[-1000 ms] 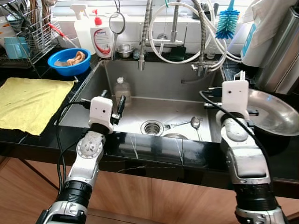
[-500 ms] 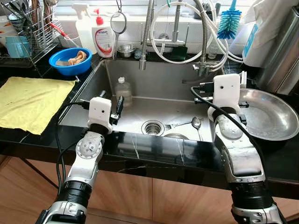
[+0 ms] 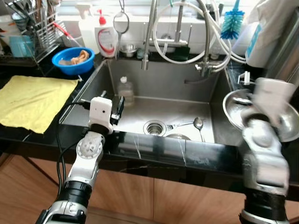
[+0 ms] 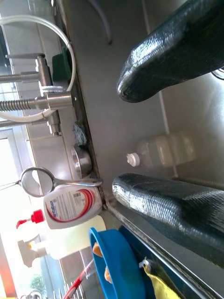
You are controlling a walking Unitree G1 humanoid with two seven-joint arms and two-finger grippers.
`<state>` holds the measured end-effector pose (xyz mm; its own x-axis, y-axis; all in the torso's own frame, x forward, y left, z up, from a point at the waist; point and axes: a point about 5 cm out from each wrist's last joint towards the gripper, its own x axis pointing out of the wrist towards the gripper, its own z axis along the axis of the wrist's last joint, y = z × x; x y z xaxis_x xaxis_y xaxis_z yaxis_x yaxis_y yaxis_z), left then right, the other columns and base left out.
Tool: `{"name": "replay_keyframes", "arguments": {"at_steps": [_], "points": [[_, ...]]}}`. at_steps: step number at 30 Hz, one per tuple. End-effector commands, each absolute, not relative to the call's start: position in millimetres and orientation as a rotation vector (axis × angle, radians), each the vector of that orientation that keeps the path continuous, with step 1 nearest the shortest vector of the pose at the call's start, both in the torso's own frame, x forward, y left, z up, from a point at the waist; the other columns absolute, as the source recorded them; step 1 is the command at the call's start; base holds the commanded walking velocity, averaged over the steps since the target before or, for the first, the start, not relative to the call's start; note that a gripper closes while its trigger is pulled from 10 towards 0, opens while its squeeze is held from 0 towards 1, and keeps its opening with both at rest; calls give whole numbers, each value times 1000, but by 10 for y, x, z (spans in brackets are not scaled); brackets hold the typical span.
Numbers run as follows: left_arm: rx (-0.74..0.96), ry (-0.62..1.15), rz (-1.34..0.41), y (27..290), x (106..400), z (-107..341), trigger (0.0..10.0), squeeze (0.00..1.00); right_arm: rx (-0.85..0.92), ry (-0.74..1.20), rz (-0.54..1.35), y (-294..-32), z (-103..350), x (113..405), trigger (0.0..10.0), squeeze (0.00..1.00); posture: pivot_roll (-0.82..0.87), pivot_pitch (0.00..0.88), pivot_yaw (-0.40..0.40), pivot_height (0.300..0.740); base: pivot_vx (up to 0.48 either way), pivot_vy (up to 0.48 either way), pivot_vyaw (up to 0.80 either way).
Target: Kitchen organization
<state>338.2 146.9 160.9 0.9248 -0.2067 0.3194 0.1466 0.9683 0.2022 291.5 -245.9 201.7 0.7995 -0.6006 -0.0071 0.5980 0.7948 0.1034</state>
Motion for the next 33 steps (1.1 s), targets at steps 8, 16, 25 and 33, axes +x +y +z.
{"name": "replay_keyframes", "arguments": {"at_steps": [8,16,25,33], "points": [[184,-365,-205,1434,3402,1652,10000,0,153,-61,-839,-2868,2036,2637,10000,1000,-37,0,32,720,0,0,0],[185,-368,-209,1436,3398,1653,10000,0,182,-49,-837,-2858,2008,2617,10000,1000,-32,0,31,720,0,0,0],[189,-359,-201,1462,3410,1645,10000,0,141,-13,-683,-2843,1992,2627,10000,0,-42,0,32,720,0,0,0],[187,-358,-199,1464,3425,1649,10000,0,90,-66,-596,-2900,2129,2556,10000,0,-55,0,40,720,0,0,0]]}}
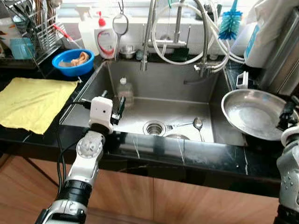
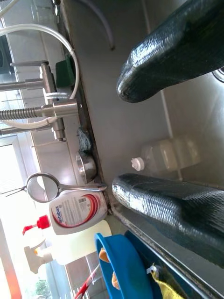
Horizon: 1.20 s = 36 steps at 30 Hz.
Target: Kitchen organization
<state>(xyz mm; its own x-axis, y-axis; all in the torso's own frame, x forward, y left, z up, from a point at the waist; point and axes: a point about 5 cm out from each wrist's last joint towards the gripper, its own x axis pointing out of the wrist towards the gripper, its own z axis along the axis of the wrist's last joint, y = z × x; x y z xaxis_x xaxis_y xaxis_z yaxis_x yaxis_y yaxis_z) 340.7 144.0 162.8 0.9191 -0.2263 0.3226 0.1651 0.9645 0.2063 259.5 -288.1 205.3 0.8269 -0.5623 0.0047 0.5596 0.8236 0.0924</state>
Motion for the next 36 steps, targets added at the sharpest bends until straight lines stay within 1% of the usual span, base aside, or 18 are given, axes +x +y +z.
{"name": "replay_keyframes", "arguments": {"at_steps": [1,5,9,11,12,13,25,29,31,36], "points": [[187,-358,-199,1464,3425,1649,10000,0,91,-68,-595,-2906,2132,2551,10000,0,-55,0,40,720,0,0,0],[190,-360,-198,1469,3430,1659,10000,0,126,-94,-628,-2984,2134,2484,10000,0,-52,0,42,720,0,0,0],[193,-360,-197,1478,3433,1664,10000,0,191,-77,-634,-3010,2053,2456,10000,0,-50,0,45,720,0,0,0],[196,-361,-198,1484,3437,1667,10000,0,370,-59,-633,-3002,1930,2455,10000,0,-49,0,47,720,0,0,0],[196,-361,-198,1484,3437,1667,10000,0,370,-59,-633,-3002,1930,2455,10000,0,-49,0,47,720,0,0,0],[197,-361,-198,1487,3439,1670,10000,0,416,-56,-626,-2995,1903,2460,10000,0,-48,0,47,720,0,0,0],[201,-366,-200,1490,3445,1683,10000,0,460,-45,-582,-2903,1896,2520,10000,0,-45,0,50,720,0,0,0],[206,-370,-199,1495,3444,1689,10000,0,447,-35,-623,-2919,1883,2504,10000,0,-41,0,49,720,0,0,0],[208,-371,-200,1496,3442,1690,10000,0,455,3,-676,-2980,1798,2471,10000,0,-36,0,48,720,0,0,0],[212,-376,-199,1513,3449,1710,10000,0,467,23,-675,-2993,1761,2468,10000,0,-37,0,50,720,0,0,0]]}}
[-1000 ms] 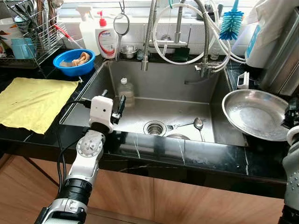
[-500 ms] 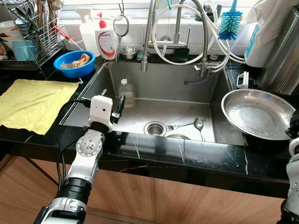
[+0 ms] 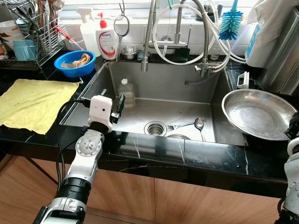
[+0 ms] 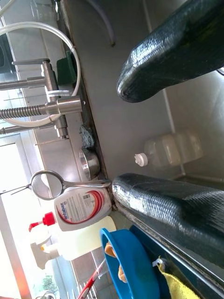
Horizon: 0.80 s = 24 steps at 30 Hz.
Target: Kitchen organization
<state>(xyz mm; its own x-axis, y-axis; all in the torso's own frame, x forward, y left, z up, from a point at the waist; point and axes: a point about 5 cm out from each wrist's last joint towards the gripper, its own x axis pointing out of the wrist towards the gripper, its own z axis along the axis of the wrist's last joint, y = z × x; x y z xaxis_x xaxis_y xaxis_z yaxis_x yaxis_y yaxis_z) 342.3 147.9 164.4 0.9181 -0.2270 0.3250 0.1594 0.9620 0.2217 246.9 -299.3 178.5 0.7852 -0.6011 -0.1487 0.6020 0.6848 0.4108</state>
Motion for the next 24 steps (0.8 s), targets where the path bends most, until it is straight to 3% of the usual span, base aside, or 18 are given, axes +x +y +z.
{"name": "replay_keyframes", "arguments": {"at_steps": [1,15,17,18,24], "points": [[212,-377,-200,1510,3452,1715,10000,0,464,30,-666,-2984,1758,2476,10000,0,-37,0,50,720,0,0,0],[229,-385,-217,1482,3445,1720,10000,0,399,91,-642,-2957,1709,2535,10000,0,-36,0,55,720,0,0,0],[228,-386,-215,1485,3448,1725,10000,0,378,95,-631,-2941,1712,2548,2784,0,-37,0,55,720,0,0,0],[228,-386,-215,1485,3449,1727,10000,0,376,98,-624,-2931,1710,2553,0,0,-37,0,57,720,0,0,0],[230,-382,-213,1485,3456,1725,10000,0,346,126,-628,-2930,1688,2559,0,0,-34,0,55,720,0,0,0]]}}
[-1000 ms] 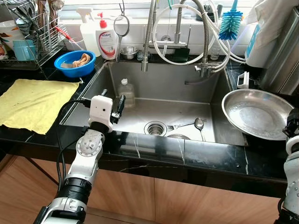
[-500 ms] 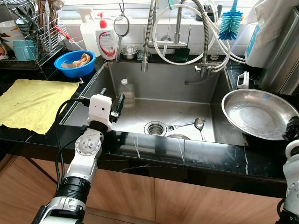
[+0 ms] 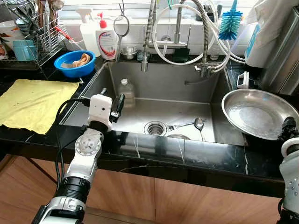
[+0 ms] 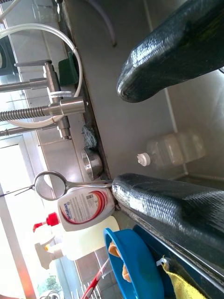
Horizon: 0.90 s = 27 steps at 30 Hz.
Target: Kitchen organization
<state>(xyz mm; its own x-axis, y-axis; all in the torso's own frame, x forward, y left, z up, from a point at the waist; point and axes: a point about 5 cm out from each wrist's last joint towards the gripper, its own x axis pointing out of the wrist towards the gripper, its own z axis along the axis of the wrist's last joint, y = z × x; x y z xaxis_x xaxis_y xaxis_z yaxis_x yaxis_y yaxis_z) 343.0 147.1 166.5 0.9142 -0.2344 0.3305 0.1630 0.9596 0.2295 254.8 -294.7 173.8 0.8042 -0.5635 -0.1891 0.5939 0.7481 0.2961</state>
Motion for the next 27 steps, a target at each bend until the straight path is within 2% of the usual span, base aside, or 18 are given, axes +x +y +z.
{"name": "replay_keyframes", "arguments": {"at_steps": [1,19,27], "points": [[231,-381,-213,1486,3457,1725,10000,0,342,126,-626,-2930,1690,2562,0,0,-34,0,55,720,0,0,0],[266,-396,-233,1457,3467,1749,10000,0,337,108,-592,-2876,1733,2658,0,0,-31,0,55,720,0,0,0],[283,-401,-241,1440,3464,1749,10000,0,356,-15,-489,-2750,1920,2774,0,0,-26,0,54,720,0,0,0]]}}
